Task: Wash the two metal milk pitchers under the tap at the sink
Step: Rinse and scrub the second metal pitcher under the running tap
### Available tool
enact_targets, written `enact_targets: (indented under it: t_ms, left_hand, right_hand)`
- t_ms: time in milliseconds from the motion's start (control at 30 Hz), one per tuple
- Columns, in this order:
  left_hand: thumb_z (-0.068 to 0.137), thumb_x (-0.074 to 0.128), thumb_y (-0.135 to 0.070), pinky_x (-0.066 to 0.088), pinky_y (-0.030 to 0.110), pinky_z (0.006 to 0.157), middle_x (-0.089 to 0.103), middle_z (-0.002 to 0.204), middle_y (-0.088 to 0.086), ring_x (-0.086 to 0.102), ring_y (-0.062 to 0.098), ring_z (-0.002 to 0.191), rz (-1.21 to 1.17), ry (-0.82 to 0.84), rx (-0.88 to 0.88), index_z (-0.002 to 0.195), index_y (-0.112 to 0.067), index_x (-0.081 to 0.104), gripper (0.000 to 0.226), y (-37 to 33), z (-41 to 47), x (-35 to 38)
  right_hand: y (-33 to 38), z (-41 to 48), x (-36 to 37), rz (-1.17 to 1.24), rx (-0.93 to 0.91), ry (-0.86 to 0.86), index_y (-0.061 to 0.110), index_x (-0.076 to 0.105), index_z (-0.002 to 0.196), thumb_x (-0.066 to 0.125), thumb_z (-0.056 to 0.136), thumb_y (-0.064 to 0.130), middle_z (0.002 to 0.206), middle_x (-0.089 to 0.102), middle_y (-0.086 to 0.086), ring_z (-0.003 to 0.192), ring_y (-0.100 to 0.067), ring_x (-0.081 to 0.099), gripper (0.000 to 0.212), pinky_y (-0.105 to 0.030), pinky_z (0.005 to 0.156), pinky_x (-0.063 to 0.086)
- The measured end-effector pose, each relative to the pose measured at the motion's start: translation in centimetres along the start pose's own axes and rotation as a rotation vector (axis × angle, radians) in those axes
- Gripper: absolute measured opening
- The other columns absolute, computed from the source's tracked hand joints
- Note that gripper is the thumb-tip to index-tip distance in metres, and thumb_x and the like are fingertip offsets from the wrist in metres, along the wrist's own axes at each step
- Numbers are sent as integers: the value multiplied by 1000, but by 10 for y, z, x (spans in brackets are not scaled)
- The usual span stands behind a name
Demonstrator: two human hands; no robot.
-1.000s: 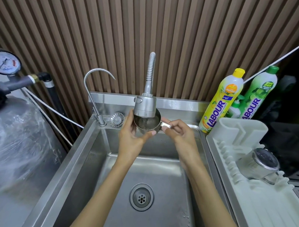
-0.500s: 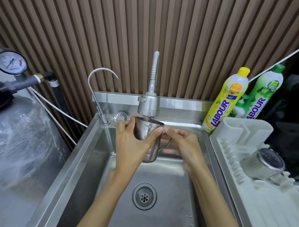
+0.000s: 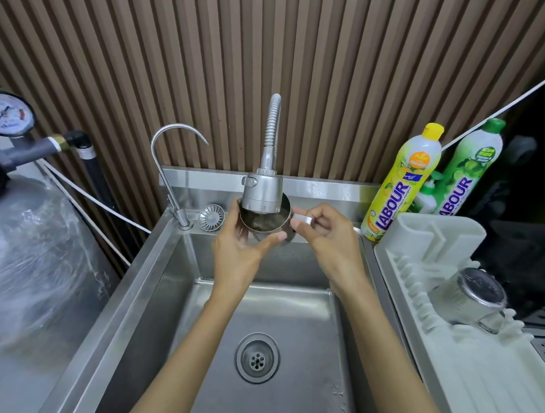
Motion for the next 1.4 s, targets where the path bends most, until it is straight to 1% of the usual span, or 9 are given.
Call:
enact_targets:
  t_ms: [200,467,633,767,900,1000,1100,1233,1400]
  left_hand:
    - [53,89,-23,36,4,88,58,109,-4,51,-9,102,329,-99,230,123,-14,56,79,-22,-4,-14]
    - [47,51,-90,44,19,76,55,85,0,55,16,83,646,-171,116,92,-14,64,89,-19,-16,-20]
    - [61,74,-61,38,-2,66,67,74,-12,61,-5,72,470,-6,-69,74,-35,61,32,-10,-18,-14]
    - [57,83,-49,47,8,77,74,84,-17,67,-5,85,140,169,-200,89,-34,69,38,3,-15,-3]
    - [69,77,-2,47,9,78,73,92,-14,66,-2,91,-56,188,-168,104,-20,63,42,9,0,5]
    - [61,80,8,49,15,88,69,107,1,64,6,100,-53,95,-95,116,-7,58,61,9,8,2]
    - [56,86,-1,45,16,93,64,116,3,61,10,108,36,22,11,123,-12,54,76,5,6,-5]
    - [52,90,-23,37,4,86,60,112,-1,55,1,98,328,-60,187,117,-18,57,73,-9,-4,-13]
    - [45,79,-62,43,17,80,54,93,-2,54,12,87,524,-202,119,109,-13,65,82,-14,-16,-16]
  right_hand:
    - [-22,0,18,424,151,115,8,53,72,62,86,5,80,68,-3,95,-18,63,17,-35,93,52]
    - [-21,-14,10,257,277,88,-2,64,85,68,83,19,78,73,-7,75,-18,73,22,-35,60,60]
    - [-1,-13,-8,-151,143,-77,12,60,66,75,76,29,73,72,-10,71,-22,71,24,-39,57,59]
    - [18,-19,-13,-421,-64,-183,16,58,62,73,76,31,66,68,-3,70,-23,65,25,-38,70,53]
    - [9,-14,-10,-282,-102,-162,23,52,61,72,79,20,75,70,-6,75,-21,68,26,-36,71,55]
    - [-7,-6,-5,-9,-12,-91,13,51,66,67,82,6,93,72,3,80,0,68,23,-10,69,49]
    - [-22,-1,5,215,72,36,6,50,74,63,85,3,104,70,6,92,3,66,17,-9,77,47]
    - [-38,-3,16,485,227,175,7,53,74,60,87,4,100,70,-12,102,-22,64,15,-36,97,50]
    - [-35,-11,12,360,300,180,7,61,77,63,86,15,80,71,-11,82,-21,68,12,-34,69,59]
Point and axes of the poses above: each hand's wrist, its own z-axis towards the middle knuckle, its own x-axis out of the palm, y = z × x, the point moved 3 cm from there along z, towards the middle knuckle
